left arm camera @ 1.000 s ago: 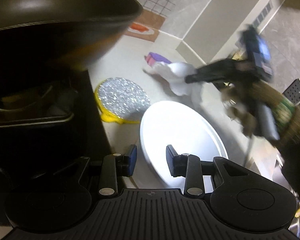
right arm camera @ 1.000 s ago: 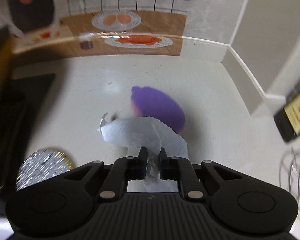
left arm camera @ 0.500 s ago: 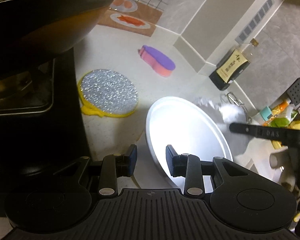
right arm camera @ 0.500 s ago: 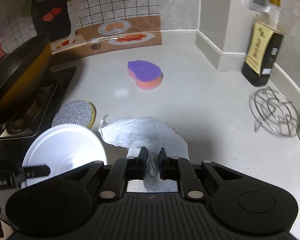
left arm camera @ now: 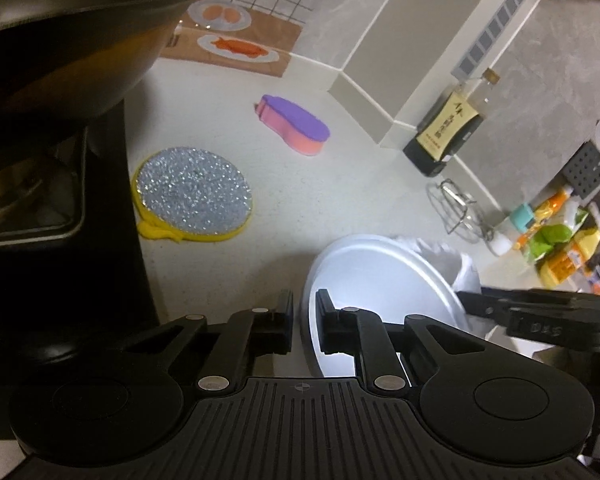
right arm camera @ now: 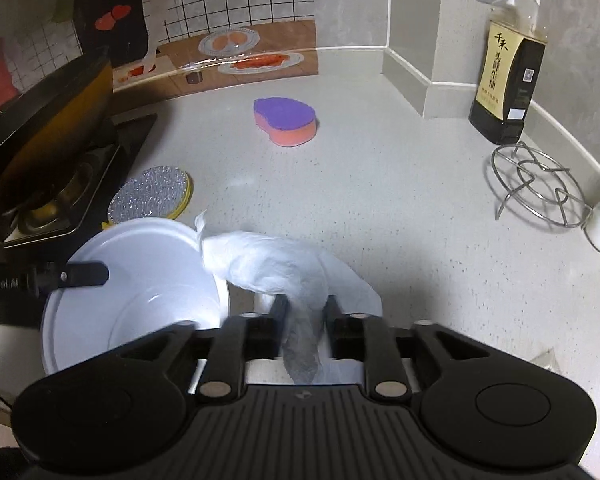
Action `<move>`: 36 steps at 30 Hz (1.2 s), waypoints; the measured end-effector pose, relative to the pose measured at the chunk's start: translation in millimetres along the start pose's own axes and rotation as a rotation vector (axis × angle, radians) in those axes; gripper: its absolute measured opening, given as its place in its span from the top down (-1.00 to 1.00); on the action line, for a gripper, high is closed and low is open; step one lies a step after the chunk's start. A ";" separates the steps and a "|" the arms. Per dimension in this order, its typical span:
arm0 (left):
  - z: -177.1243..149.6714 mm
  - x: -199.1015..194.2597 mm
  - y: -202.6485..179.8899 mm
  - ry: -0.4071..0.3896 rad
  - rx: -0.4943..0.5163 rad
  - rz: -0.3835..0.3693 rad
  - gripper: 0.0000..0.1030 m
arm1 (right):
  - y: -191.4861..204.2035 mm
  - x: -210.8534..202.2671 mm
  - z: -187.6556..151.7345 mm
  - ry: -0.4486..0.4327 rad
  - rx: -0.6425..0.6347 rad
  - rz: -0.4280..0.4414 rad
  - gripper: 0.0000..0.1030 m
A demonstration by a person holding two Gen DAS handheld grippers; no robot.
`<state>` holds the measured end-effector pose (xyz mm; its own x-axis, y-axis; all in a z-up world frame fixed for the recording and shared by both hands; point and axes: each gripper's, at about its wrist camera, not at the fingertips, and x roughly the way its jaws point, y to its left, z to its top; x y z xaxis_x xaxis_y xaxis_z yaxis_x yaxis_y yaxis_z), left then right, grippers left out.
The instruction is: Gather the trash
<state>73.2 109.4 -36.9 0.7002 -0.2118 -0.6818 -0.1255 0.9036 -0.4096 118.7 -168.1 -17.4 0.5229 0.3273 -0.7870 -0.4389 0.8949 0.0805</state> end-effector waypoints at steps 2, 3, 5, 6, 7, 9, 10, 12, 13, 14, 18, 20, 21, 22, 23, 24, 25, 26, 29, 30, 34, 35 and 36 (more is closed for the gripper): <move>0.2 0.6 -2.8 0.005 0.016 0.023 0.70 | -4.6 -4.5 -1.6 -0.034 0.021 -0.017 -0.14; 0.2 0.9 -4.3 0.007 0.023 0.035 0.70 | -6.5 -6.1 -1.7 -0.048 0.030 -0.031 -0.19; -0.7 1.3 -6.6 0.010 0.045 0.063 0.70 | -11.5 -5.2 -0.3 -0.062 0.045 -0.071 -0.21; -1.1 1.6 -7.4 0.012 0.053 0.071 0.70 | -13.8 -2.2 0.1 -0.058 0.052 -0.091 -0.21; -1.5 1.6 -8.4 0.013 0.060 0.079 0.70 | -16.1 1.8 -0.2 -0.052 0.063 -0.106 -0.21; -2.2 1.3 -8.3 0.015 0.070 0.086 0.70 | -19.0 7.9 -2.8 -0.038 0.089 -0.117 -0.21; -2.3 1.0 -8.2 0.016 0.070 0.088 0.70 | -19.0 11.0 -5.2 -0.032 0.097 -0.113 -0.21; -2.7 -0.2 -7.2 0.014 0.070 0.091 0.70 | -15.5 17.0 -9.9 -0.021 0.092 -0.114 -0.21; -2.5 -0.5 -6.0 0.014 0.068 0.093 0.70 | -12.9 19.5 -12.2 -0.016 0.084 -0.117 -0.21; -2.3 -1.2 -4.8 0.013 0.067 0.097 0.70 | -9.3 22.2 -15.1 -0.013 0.073 -0.120 -0.21; -2.4 -4.5 -1.1 0.011 0.065 0.111 0.70 | 1.1 26.2 -18.4 -0.018 0.056 -0.105 -0.21; -2.6 -5.7 1.0 0.012 0.060 0.108 0.70 | 3.8 27.2 -17.8 -0.034 0.056 -0.102 -0.21; -2.9 -6.1 1.7 0.012 0.059 0.109 0.70 | 4.5 27.9 -17.0 -0.042 0.056 -0.100 -0.21; -3.1 -6.4 2.7 0.013 0.059 0.109 0.70 | 4.4 29.5 -15.9 -0.050 0.058 -0.095 -0.21; -3.0 -6.5 3.7 0.015 0.059 0.108 0.70 | 3.2 32.1 -14.7 -0.054 0.066 -0.087 -0.21; -2.8 -6.2 4.4 0.018 0.059 0.107 0.70 | 1.6 34.8 -13.6 -0.054 0.073 -0.081 -0.21; -3.0 -5.8 4.6 0.021 0.062 0.106 0.70 | -0.4 39.0 -12.3 -0.050 0.084 -0.076 -0.22; -3.4 -5.0 4.3 0.024 0.067 0.107 0.70 | -2.3 43.8 -11.3 -0.042 0.097 -0.077 -0.22; -5.7 2.2 3.9 0.055 0.075 0.103 0.69 | -3.7 54.8 -11.0 -0.022 0.115 -0.096 -0.22; -6.4 5.5 4.4 0.069 0.075 0.100 0.64 | -2.4 56.7 -11.3 -0.023 0.110 -0.104 -0.23; -9.8 11.1 7.9 0.088 0.066 0.076 0.59 | 4.6 63.9 -10.0 -0.034 0.064 -0.127 -0.28; -9.8 11.6 9.4 0.089 0.062 0.067 0.59 | 4.5 65.3 -9.8 -0.036 0.062 -0.129 -0.28; -9.6 11.6 10.5 0.086 0.060 0.062 0.61 | 4.8 66.1 -9.4 -0.036 0.064 -0.128 -0.25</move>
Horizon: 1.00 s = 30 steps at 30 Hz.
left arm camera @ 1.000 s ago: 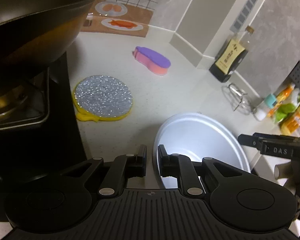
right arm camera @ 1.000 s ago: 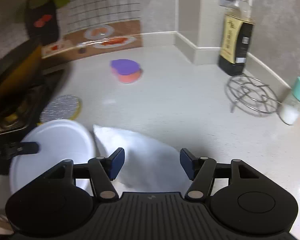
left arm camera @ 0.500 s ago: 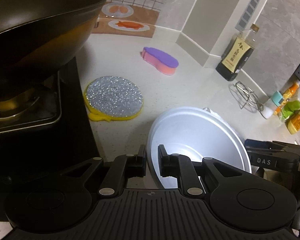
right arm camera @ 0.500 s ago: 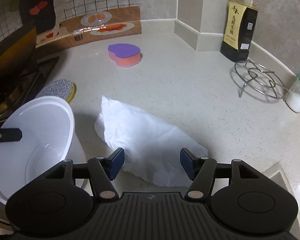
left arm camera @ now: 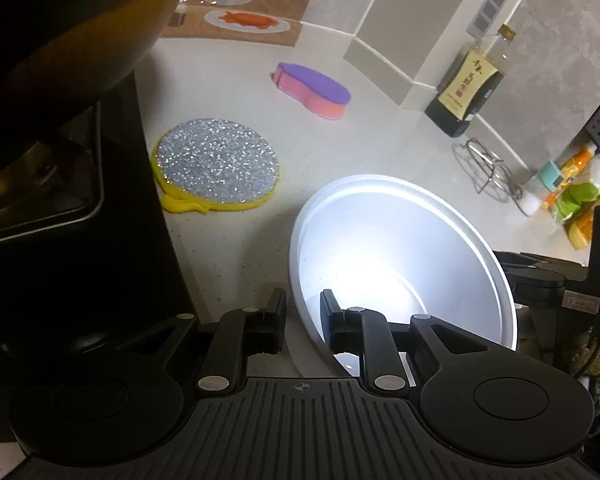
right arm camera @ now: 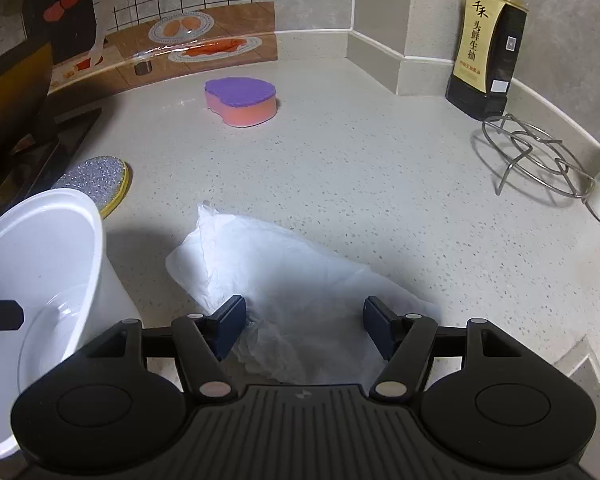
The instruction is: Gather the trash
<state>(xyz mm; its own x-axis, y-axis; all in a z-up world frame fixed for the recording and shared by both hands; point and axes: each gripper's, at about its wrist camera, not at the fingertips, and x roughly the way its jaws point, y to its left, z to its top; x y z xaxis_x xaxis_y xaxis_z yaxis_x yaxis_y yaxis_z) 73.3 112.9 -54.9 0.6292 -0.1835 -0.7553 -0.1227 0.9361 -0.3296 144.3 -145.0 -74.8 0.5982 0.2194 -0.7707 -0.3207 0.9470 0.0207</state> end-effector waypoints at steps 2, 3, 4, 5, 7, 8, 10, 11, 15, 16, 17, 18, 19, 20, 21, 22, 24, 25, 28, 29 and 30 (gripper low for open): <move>0.6 -0.1 2.5 -0.007 -0.004 -0.007 0.60 | 0.9 -0.9 0.8 0.000 0.010 0.001 0.09; 0.6 -0.1 4.0 -0.005 -0.010 -0.015 0.63 | 1.0 -2.4 1.0 -0.002 0.017 -0.001 0.50; 0.8 0.0 5.6 -0.003 -0.023 -0.024 0.68 | 1.3 -4.5 1.1 0.000 0.025 -0.003 0.65; 1.1 0.1 6.7 -0.002 -0.035 -0.032 0.70 | 0.2 -6.7 1.4 0.003 0.038 0.000 0.70; 2.2 0.6 6.4 0.002 -0.021 -0.037 0.72 | -1.4 -16.1 1.0 -0.015 0.079 0.008 0.75; 2.5 0.2 5.6 0.004 -0.008 -0.037 0.72 | -2.0 -21.1 0.8 -0.022 0.099 0.014 0.76; 2.3 -1.5 4.6 -0.002 0.005 -0.038 0.72 | -3.4 -31.2 0.8 -0.035 0.143 0.028 0.76; 3.0 -1.7 5.4 -0.004 0.009 -0.045 0.73 | -3.9 -37.0 0.6 -0.043 0.166 0.032 0.76; 8.1 0.0 8.3 0.008 0.039 -0.083 0.76 | -1.3 -61.4 -4.6 -0.089 0.240 0.022 0.76; 10.1 0.8 6.7 0.010 0.058 -0.090 0.77 | -0.2 -66.3 -7.5 -0.099 0.256 0.016 0.76; 12.4 1.9 4.3 0.012 0.081 -0.098 0.77 | 1.5 -71.9 -12.5 -0.106 0.278 0.006 0.76; 14.9 3.2 1.6 0.015 0.107 -0.106 0.77 | 2.9 -76.2 -17.1 -0.109 0.297 -0.003 0.76; 17.3 5.0 -2.5 0.021 0.136 -0.116 0.77 | 3.6 -80.4 -22.5 -0.111 0.318 -0.013 0.76; 18.6 6.7 -6.5 0.024 0.158 -0.124 0.77 | 3.7 -86.0 -29.9 -0.113 0.343 -0.021 0.76; 19.4 8.2 -10.7 0.026 0.176 -0.129 0.77 | 3.5 -90.9 -36.2 -0.115 0.363 -0.027 0.76; 19.5 9.3 -15.7 0.029 0.193 -0.131 0.77 | 2.4 -97.8 -43.8 -0.121 0.382 -0.036 0.76; 17.8 9.1 -26.2 0.027 0.216 -0.139 0.77 | -2.2 -112.3 -57.6 -0.135 0.413 -0.057 0.76; 16.3 7.8 -31.8 0.022 0.225 -0.143 0.77 | -6.1 -119.8 -64.2 -0.144 0.430 -0.061 0.76; 9.6 2.7 -50.7 0.005 0.240 -0.154 0.76 | -22.0 -144.4 -85.0 -0.181 0.489 -0.063 0.77; 6.6 1.1 -58.7 0.000 0.240 -0.153 0.76 | -29.0 -151.4 -91.4 -0.195 0.507 -0.063 0.77; 4.1 -0.1 -66.7 -0.001 0.239 -0.153 0.76 | -36.3 -157.1 -97.1 -0.208 0.521 -0.066 0.77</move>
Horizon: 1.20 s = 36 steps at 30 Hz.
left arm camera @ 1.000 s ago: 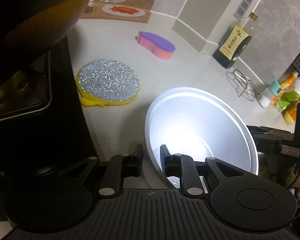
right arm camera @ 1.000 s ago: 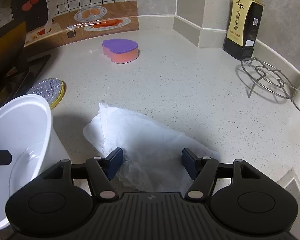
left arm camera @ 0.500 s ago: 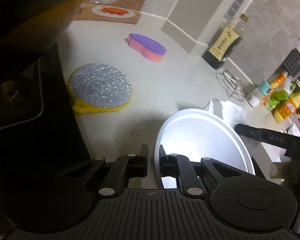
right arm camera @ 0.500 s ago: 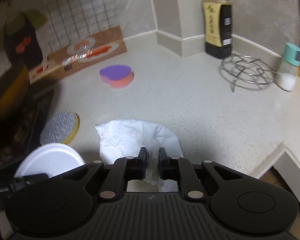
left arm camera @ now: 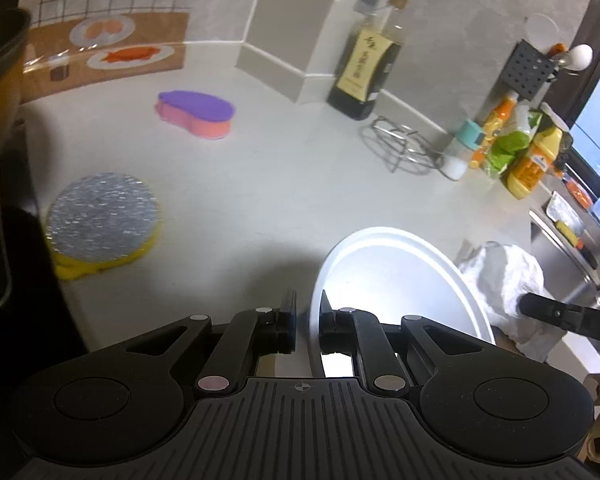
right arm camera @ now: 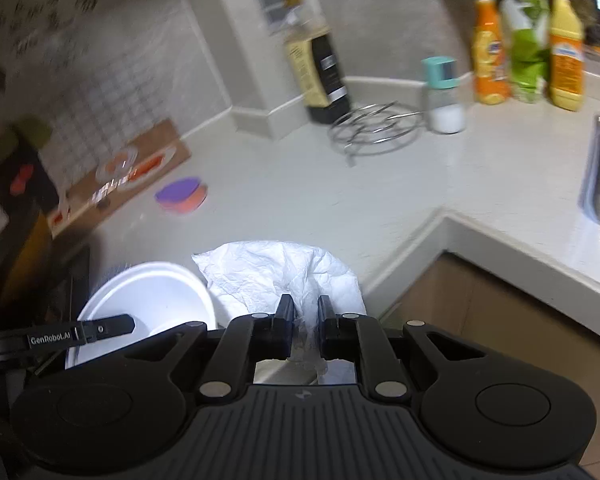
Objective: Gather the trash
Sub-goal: 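Carry the tissue and the white bowl over the green bin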
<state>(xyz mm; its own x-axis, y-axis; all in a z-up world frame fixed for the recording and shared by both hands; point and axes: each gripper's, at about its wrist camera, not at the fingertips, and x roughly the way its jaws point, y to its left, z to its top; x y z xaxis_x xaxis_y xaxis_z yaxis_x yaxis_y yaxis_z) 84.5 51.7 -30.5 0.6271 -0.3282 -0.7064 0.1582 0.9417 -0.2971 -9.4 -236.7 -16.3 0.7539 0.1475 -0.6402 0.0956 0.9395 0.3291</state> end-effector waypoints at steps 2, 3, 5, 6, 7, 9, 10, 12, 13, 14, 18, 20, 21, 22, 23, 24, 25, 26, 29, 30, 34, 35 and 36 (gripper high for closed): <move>-2.5 0.0 -21.8 0.006 0.011 -0.017 0.76 | -20.2 -11.8 -1.3 -0.018 0.028 -0.019 0.76; -4.9 -0.1 -34.6 0.010 0.030 -0.025 0.76 | -29.5 -16.9 -2.5 -0.024 0.041 -0.024 0.77; -11.7 0.1 -61.7 0.015 0.075 -0.030 0.76 | -53.5 -32.5 -9.4 -0.043 0.064 -0.034 0.77; -15.2 1.2 -73.4 0.020 0.084 -0.034 0.76 | -63.7 -38.8 -13.3 -0.051 0.072 -0.044 0.77; -19.8 3.4 -86.7 0.029 0.090 -0.042 0.76 | -73.9 -45.0 -17.6 -0.056 0.079 -0.057 0.77; -29.7 9.5 -106.3 0.055 0.105 -0.047 0.76 | -99.1 -57.5 -29.7 -0.058 0.094 -0.073 0.77; -37.3 15.2 -119.2 0.078 0.119 -0.041 0.76 | -110.3 -61.8 -36.0 -0.056 0.100 -0.080 0.77; -52.9 27.6 -138.9 0.128 0.148 -0.032 0.76 | -133.3 -68.8 -49.9 -0.048 0.112 -0.101 0.76; -62.6 36.7 -148.7 0.161 0.163 -0.027 0.76 | -146.4 -71.3 -58.8 -0.042 0.125 -0.113 0.76; -74.4 49.6 -158.0 0.199 0.176 -0.024 0.76 | -159.1 -73.0 -68.1 -0.032 0.143 -0.125 0.77; -129.8 126.9 -171.8 0.356 0.173 0.000 0.75 | -207.3 -78.5 -112.6 0.039 0.226 -0.174 0.77; -164.7 179.1 -165.9 0.422 0.132 0.048 0.75 | -224.8 -74.9 -140.1 0.097 0.231 -0.222 0.77; -182.3 205.2 -162.0 0.450 0.113 0.081 0.75 | -231.0 -72.3 -153.4 0.123 0.231 -0.241 0.77; -197.9 228.7 -157.1 0.471 0.090 0.106 0.75 | -237.0 -69.1 -166.5 0.153 0.237 -0.254 0.77; -213.7 253.0 -150.9 0.490 0.062 0.127 0.75 | -245.2 -64.6 -183.6 0.194 0.256 -0.262 0.77; -225.7 272.8 -145.2 0.503 0.040 0.147 0.75 | -251.5 -61.3 -196.7 0.225 0.277 -0.261 0.77; -238.0 293.6 -138.6 0.507 0.025 0.174 0.75 | -257.1 -57.7 -209.1 0.255 0.296 -0.262 0.77; -246.9 309.6 -134.3 0.498 0.030 0.204 0.75 | -263.0 -52.9 -223.4 0.289 0.312 -0.263 0.77; -270.2 346.9 -119.1 0.470 0.050 0.271 0.69 | -273.9 -36.0 -252.7 0.371 0.319 -0.284 0.77; -275.7 354.6 -113.7 0.468 0.046 0.264 0.59 | -276.4 -30.3 -259.6 0.388 0.320 -0.283 0.77; -294.3 370.7 -99.2 0.451 0.075 0.226 0.49 | -277.8 -5.4 -274.8 0.428 0.289 -0.263 0.77; -298.8 373.7 -94.8 0.455 0.084 0.205 0.49 | -278.6 3.0 -278.4 0.438 0.275 -0.256 0.77; -302.1 375.5 -91.6 0.463 0.081 0.191 0.49 | -279.1 11.2 -281.5 0.447 0.264 -0.253 0.77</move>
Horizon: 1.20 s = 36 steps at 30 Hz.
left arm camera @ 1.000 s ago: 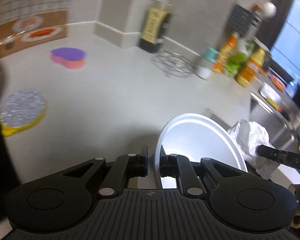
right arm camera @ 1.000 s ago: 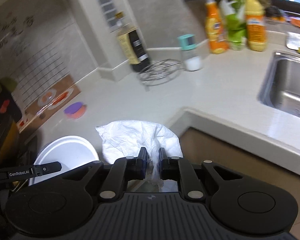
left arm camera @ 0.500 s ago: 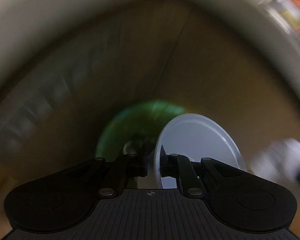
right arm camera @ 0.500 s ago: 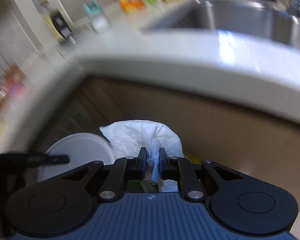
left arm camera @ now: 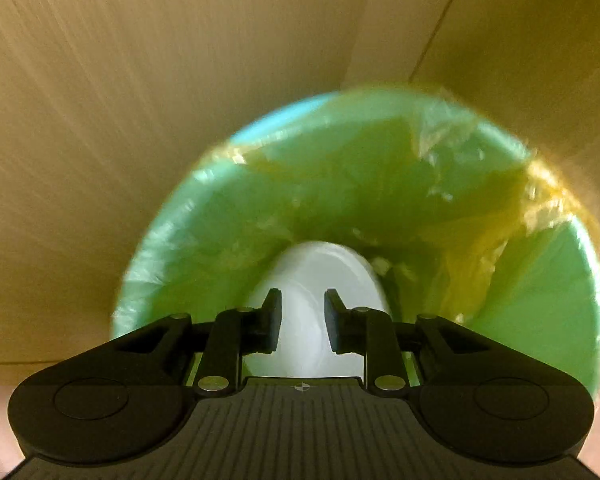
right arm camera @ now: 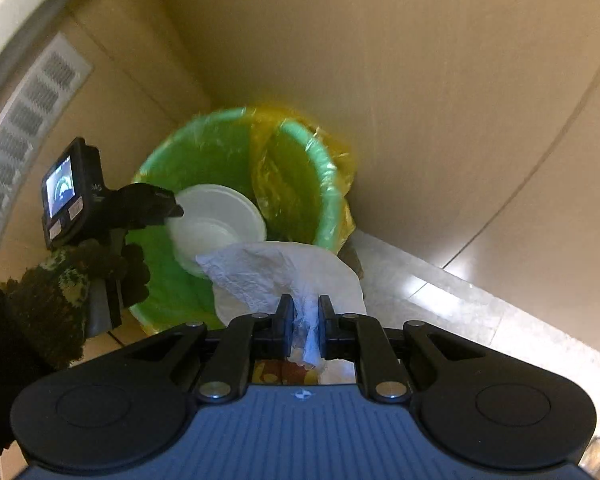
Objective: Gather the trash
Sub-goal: 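Carry the tissue and the white bowl over the green bin, then open both tools to drop the white bowl and tissue into the bin, then bring both tools back up to the counter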
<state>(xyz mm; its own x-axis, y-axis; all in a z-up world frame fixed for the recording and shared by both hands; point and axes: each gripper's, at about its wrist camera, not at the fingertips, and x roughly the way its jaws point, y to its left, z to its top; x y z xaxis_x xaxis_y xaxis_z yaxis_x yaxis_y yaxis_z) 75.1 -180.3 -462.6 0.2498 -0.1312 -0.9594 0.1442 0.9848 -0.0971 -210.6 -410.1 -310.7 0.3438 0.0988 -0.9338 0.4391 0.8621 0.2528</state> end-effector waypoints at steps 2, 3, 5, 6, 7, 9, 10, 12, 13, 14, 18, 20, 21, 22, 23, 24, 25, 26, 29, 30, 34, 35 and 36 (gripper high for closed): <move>-2.4 1.5 10.4 0.016 -0.044 -0.037 0.49 | 2.1 16.5 1.6 0.013 -0.021 0.001 0.77; -2.0 -3.0 17.7 0.006 -0.079 -0.055 0.49 | 3.7 22.6 2.7 0.019 -0.031 0.002 0.77; -1.6 -19.8 29.3 -0.035 -0.128 -0.080 0.49 | 11.2 34.0 6.0 0.024 -0.057 0.005 0.77; -2.6 -30.4 34.9 -0.052 -0.142 -0.087 0.49 | 16.5 39.7 9.5 0.023 -0.076 0.009 0.77; -3.7 -41.7 40.7 -0.067 -0.155 -0.092 0.49 | 21.6 44.3 13.9 0.022 -0.093 0.017 0.77; -5.9 -67.9 46.9 -0.083 -0.168 -0.086 0.49 | 38.4 58.5 24.1 0.021 -0.139 0.040 0.77; -7.2 -78.4 49.5 -0.082 -0.166 -0.070 0.49 | 48.3 66.7 29.7 0.021 -0.165 0.053 0.77; -7.7 -94.7 51.3 -0.068 -0.149 -0.031 0.49 | 68.6 79.1 39.6 0.027 -0.205 0.080 0.77; -9.6 -99.4 47.3 -0.063 -0.139 -0.020 0.49 | 78.5 88.0 44.5 0.031 -0.221 0.092 0.77; -10.0 -106.0 47.8 -0.060 -0.129 -0.016 0.49 | 89.8 99.2 50.7 0.038 -0.237 0.109 0.77; -17.0 -121.7 48.5 -0.064 -0.102 -0.015 0.49 | 127.3 139.0 68.6 0.066 -0.280 0.134 0.76; -17.0 -124.4 51.0 -0.065 -0.111 -0.020 0.49 | 142.3 157.0 76.3 0.090 -0.300 0.123 0.74; -17.6 -126.8 53.7 -0.068 -0.119 -0.023 0.49 | 147.6 162.9 79.2 0.101 -0.299 0.116 0.71; -18.4 -129.1 56.4 -0.071 -0.126 -0.023 0.49 | 150.7 167.5 81.3 0.109 -0.294 0.115 0.66; -19.4 -129.4 57.8 -0.073 -0.131 -0.023 0.49 | 151.6 171.3 86.7 0.119 -0.287 0.115 0.51; -19.6 -132.0 60.1 -0.073 -0.136 -0.023 0.49 | 152.2 172.6 89.8 0.121 -0.279 0.112 0.34; -20.8 -134.7 62.6 -0.074 -0.139 -0.022 0.49 | 152.5 171.4 92.4 0.117 -0.267 0.111 0.25; -21.4 -135.3 62.9 -0.076 -0.140 -0.020 0.49 | 150.9 168.8 93.5 0.110 -0.260 0.114 0.12; -22.0 -140.5 63.5 -0.078 -0.130 -0.014 0.49 | 148.6 157.6 94.2 0.095 -0.237 0.121 0.06; -21.8 -142.3 63.1 -0.080 -0.124 -0.015 0.49 | 148.3 155.3 94.6 0.096 -0.231 0.123 0.06; -21.0 -156.4 62.0 -0.088 -0.112 -0.049 0.49 | 143.9 137.3 91.4 0.085 -0.208 0.111 0.06; -22.2 -163.1 60.8 -0.088 -0.103 -0.069 0.49 | 142.4 130.0 90.2 0.077 -0.202 0.107 0.06; -24.0 -169.8 59.0 -0.085 -0.091 -0.089 0.49 | 141.5 121.7 88.6 0.067 -0.194 0.105 0.06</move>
<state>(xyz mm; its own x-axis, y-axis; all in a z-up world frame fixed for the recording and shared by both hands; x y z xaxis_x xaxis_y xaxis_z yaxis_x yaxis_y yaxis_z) 18.2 -97.2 -311.9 0.3205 -0.2236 -0.9205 0.0832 0.9746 -0.2078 -33.1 -320.2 -366.2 0.3202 0.2200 -0.9215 0.2335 0.9243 0.3018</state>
